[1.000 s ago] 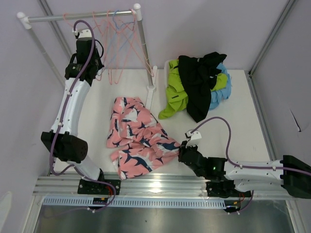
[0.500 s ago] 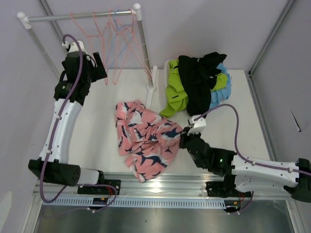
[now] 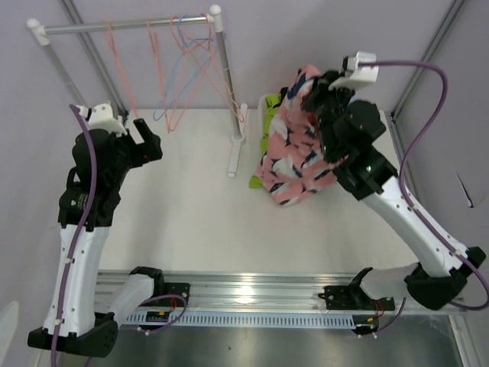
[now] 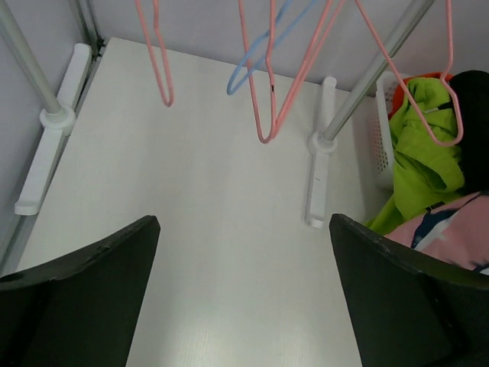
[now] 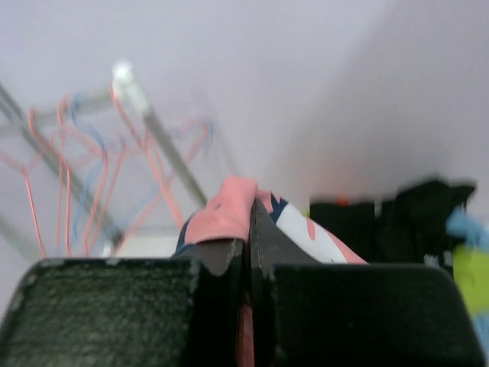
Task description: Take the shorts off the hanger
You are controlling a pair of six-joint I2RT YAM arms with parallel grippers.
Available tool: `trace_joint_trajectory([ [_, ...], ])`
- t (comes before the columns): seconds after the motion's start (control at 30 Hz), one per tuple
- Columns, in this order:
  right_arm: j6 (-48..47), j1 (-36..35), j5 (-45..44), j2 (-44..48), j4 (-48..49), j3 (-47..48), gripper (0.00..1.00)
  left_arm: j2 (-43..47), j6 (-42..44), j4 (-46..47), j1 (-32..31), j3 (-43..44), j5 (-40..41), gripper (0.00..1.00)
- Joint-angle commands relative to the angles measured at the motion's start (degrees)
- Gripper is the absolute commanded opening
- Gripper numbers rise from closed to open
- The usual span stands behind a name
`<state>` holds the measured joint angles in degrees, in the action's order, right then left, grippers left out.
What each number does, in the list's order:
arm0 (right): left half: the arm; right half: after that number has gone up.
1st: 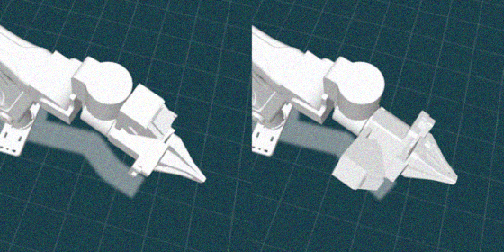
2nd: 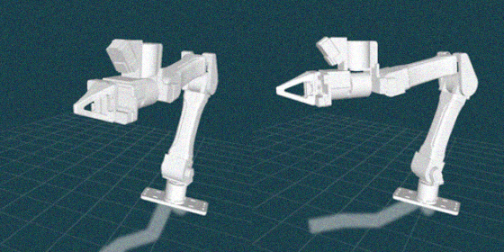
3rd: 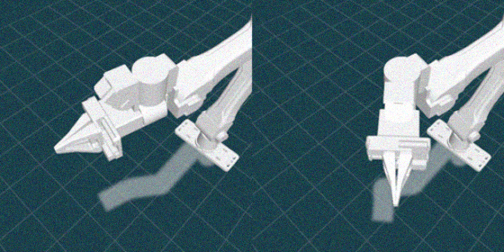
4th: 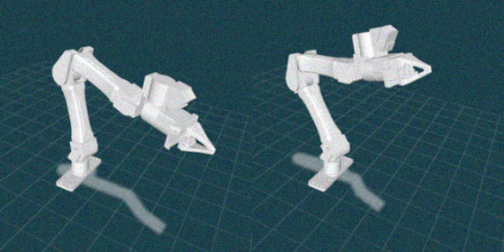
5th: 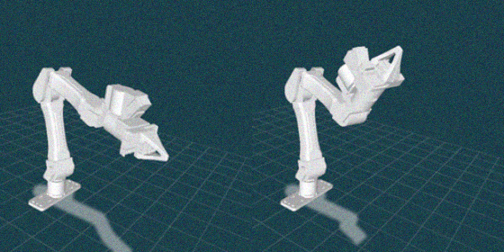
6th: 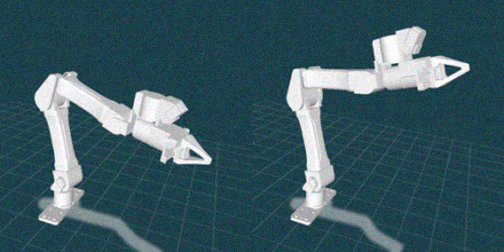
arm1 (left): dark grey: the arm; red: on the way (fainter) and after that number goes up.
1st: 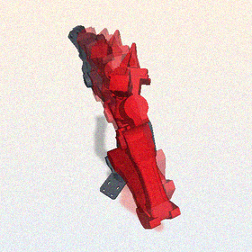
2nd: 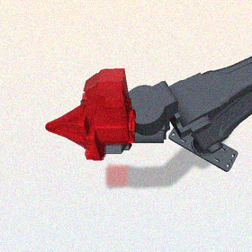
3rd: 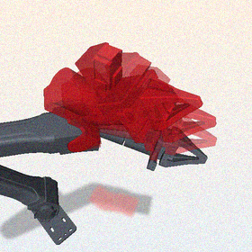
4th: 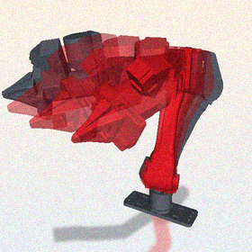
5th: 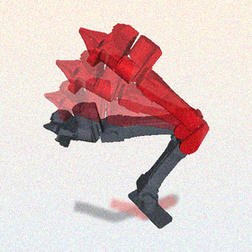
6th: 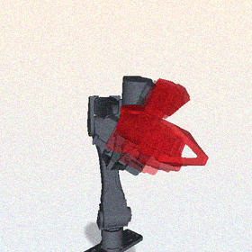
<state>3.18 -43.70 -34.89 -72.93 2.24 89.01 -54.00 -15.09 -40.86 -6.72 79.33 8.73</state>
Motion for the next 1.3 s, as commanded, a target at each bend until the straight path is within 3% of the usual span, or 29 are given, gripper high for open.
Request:
trace_joint_trajectory([
  [0.0, -5.3, 5.2, 7.0, -8.6, 3.7, 14.0, 0.0, 4.8, -2.5, 1.1, 0.0, -5.8, -5.3, 0.99],
  [0.13, -13.3, 9.7, 8.4, -24.3, 5.4, 41.4, 0.0, 12.3, -4.9, 5.9, -0.1, -14.6, -12.1, 0.99],
  [0.2, -19.1, 11.2, 8.0, -34.5, 14.6, 48.9, 0.0, 15.5, -5.5, 6.6, 0.0, -18.1, -14.3, 0.99],
  [0.3, -23.0, 17.0, 7.8, -42.3, 29.9, 51.5, 0.0, 17.6, -5.0, 6.0, 0.0, -21.4, -15.4, 0.99],
  [0.4, -19.5, 22.2, 2.7, -51.1, 29.4, 58.2, 0.0, 19.2, -3.8, 3.9, 0.0, -22.5, -15.6, 0.99],
  [0.47, -17.8, 23.7, 1.2, -53.4, 29.1, 55.8, 0.0, 20.0, -2.6, 2.5, 0.0, -22.7, -15.6, 0.99],
  [0.57, -17.2, 23.1, -3.7, -53.8, 32.6, 41.6, 0.0, 21.3, -1.9, 2.4, 0.0, -23.3, -15.0, 0.99],
  [0.6, -17.2, 22.8, -5.7, -52.6, 37.7, 32.3, 0.0, 21.3, -1.8, 2.4, 0.0, -23.5, -15.0, 0.99],
  [0.7, -12.5, 21.9, -10.8, -50.0, 40.1, 20.1, 0.0, 21.2, -2.0, 2.6, 0.0, -23.9, -15.5, 0.99],
  [0.8, -3.7, 21.6, -10.2, -46.4, 30.9, 8.8, 0.37, 21.0, -2.6, 3.4, 0.0, -24.5, -16.3, 0.99],
  [0.83, 1.7, 21.5, -9.1, -45.5, 28.1, 5.6, 0.7, 21.0, -2.7, 3.8, 0.0, -24.8, -16.6, 0.99],
  [0.9, 6.9, 21.5, -7.0, -43.4, 19.8, 3.5, 0.91, 20.7, -3.1, 4.2, 0.0, -25.3, -16.2, 0.99],
  [0.97, 10.8, 21.2, -5.5, -41.0, 15.4, 1.4, 0.99, 20.2, -3.3, 4.0, 0.0, -25.3, -15.5, 0.99],
  [1.27, 19.7, 20.8, -1.0, -18.0, -7.3, -11.1, 1.0, 19.8, -3.2, 2.7, 0.0, -22.6, -9.9, 0.99],
])
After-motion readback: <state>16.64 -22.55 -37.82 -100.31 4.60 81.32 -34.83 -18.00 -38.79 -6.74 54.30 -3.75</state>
